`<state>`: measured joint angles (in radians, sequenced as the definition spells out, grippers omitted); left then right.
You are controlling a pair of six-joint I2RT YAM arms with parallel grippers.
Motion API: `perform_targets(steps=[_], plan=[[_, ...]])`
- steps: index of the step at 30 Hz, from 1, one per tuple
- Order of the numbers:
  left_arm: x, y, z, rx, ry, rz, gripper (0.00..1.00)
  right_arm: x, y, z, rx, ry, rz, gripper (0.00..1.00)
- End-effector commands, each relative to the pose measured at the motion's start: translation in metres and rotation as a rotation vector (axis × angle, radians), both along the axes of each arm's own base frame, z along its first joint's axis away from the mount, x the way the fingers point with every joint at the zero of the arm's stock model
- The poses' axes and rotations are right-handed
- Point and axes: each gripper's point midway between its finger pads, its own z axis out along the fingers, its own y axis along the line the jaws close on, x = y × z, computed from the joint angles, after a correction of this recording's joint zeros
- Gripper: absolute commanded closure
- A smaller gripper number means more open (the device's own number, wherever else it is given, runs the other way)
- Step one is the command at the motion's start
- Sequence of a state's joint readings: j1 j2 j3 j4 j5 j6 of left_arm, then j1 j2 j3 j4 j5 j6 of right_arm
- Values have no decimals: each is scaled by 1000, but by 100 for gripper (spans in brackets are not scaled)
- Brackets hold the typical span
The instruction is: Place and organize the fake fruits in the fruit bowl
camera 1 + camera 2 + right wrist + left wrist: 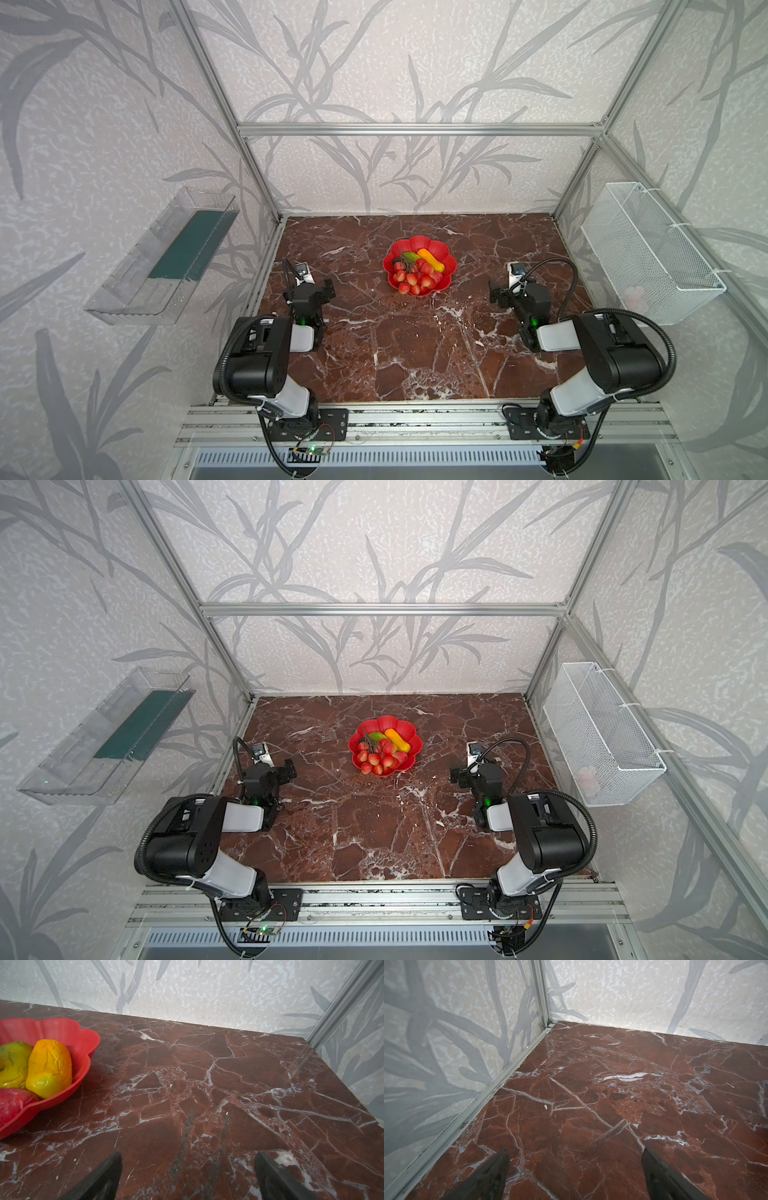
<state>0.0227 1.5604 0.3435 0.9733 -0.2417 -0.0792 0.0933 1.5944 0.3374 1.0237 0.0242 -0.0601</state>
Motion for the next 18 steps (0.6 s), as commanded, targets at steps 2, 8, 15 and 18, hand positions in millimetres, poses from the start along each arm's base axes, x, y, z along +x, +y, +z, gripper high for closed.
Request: perform_targets(steps=[2, 8, 15, 18], plan=[[3, 1, 5, 14, -17, -2, 1, 3, 3, 9, -7, -32, 22, 1], [3, 0, 5, 14, -16, -3, 1, -4, -11, 12, 3, -77, -65, 1], [4, 0, 5, 13, -13, -3, 1, -1, -16, 11, 1, -58, -101, 1], [3, 0, 5, 14, -15, -3, 1, -4, -24, 12, 7, -69, -150, 1]])
